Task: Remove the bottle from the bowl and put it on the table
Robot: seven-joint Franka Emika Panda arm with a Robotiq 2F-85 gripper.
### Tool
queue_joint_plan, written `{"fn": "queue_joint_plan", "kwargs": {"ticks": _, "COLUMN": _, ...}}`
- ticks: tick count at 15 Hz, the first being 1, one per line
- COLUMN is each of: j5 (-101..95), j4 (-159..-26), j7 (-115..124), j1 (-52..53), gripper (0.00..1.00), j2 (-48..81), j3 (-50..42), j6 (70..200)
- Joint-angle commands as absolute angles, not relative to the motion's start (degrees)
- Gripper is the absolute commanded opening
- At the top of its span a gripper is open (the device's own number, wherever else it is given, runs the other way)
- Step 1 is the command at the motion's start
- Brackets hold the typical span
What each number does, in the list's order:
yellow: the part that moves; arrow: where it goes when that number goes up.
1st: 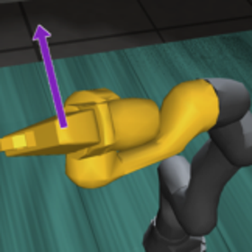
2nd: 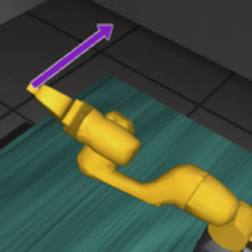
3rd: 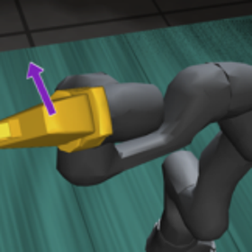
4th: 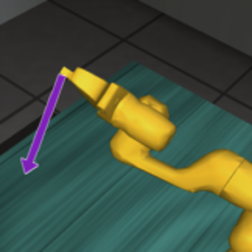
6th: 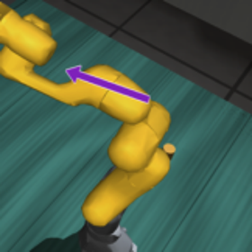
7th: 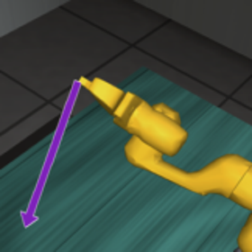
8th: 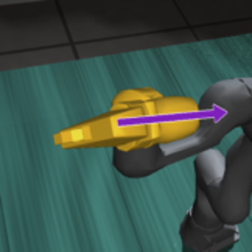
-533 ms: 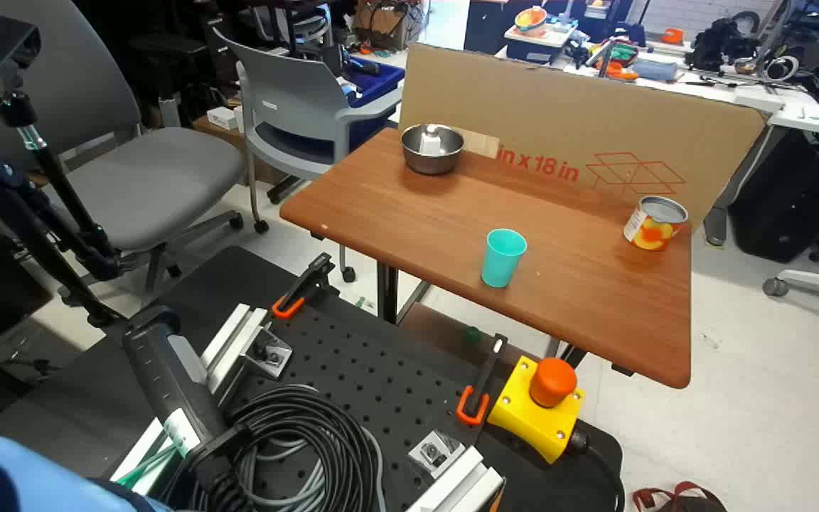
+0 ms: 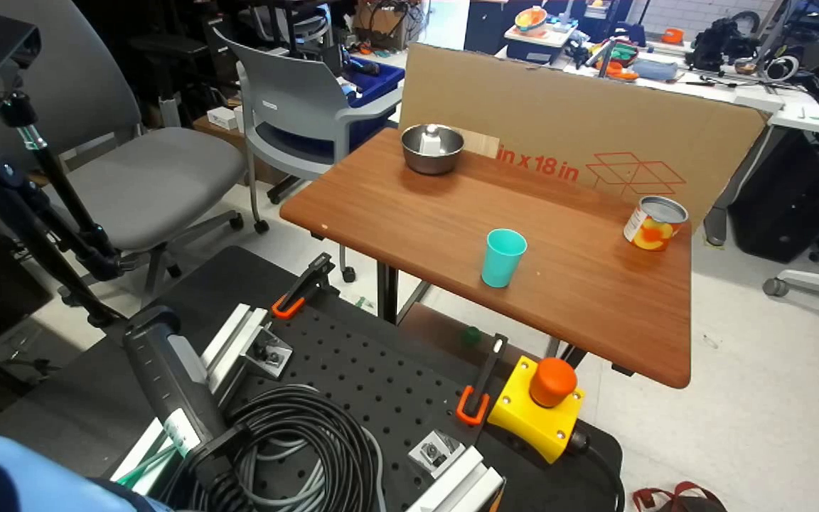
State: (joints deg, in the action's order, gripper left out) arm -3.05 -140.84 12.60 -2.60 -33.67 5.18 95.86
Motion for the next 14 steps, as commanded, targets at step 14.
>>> {"fn": "queue_joint_plan", "kwargs": {"ticks": 14, "j5": -4.5, "j4": -113.2, "j7": 27.0, "j1": 2.3, "gripper": 1.00, "j2": 9.4, "j3": 6.0, "j6": 109.5}}
